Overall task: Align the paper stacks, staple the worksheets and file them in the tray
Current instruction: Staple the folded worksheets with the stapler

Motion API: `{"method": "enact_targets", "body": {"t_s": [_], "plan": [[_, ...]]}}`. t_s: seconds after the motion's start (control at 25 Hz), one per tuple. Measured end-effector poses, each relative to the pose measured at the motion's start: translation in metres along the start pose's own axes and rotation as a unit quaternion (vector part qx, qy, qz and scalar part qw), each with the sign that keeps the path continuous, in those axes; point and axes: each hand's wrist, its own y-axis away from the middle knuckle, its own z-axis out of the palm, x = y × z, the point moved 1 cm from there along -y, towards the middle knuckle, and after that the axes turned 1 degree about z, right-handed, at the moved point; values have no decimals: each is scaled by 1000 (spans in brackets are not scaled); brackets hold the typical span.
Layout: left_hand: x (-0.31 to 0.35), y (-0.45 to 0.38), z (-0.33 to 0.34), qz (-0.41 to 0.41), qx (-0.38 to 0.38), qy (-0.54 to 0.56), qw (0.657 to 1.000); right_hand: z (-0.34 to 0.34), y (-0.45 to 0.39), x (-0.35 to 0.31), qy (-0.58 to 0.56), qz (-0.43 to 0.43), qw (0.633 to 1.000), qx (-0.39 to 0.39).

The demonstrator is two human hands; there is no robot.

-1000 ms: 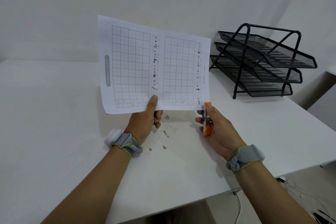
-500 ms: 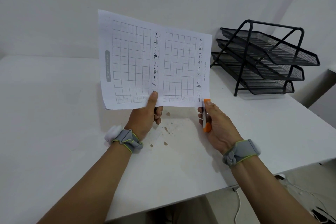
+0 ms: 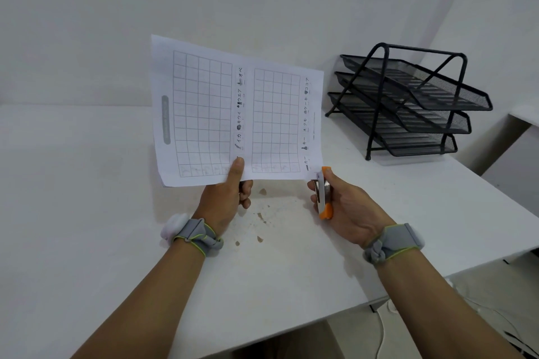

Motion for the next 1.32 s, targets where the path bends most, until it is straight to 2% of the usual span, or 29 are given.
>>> {"method": "enact_targets", "body": {"t_s": [0.28, 0.4, 0.48, 0.64, 0.88, 1.08, 1.32], "plan": [[-3, -4, -1, -6, 0, 20, 1000, -20, 7, 0, 4, 18, 1000, -2], [-6, -5, -2, 2, 1, 27, 1000, -33, 8, -5, 45, -15, 998, 42], [-7, -6, -1, 4, -1, 30, 1000, -44, 9, -10, 119, -45, 988, 85], [-7, -6, -1, 7, -1, 36, 999, -66, 14, -23, 290, -97, 940, 151], [-4, -4, 1, 4, 4, 47, 999, -108, 2, -25, 385, -171, 878, 229], [-2, -4, 1, -5, 12, 45, 999, -130, -1, -32, 489, -126, 816, 281], [-1, -3, 2, -9, 12, 53, 998, -124, 4, -31, 544, -71, 748, 374]]}}
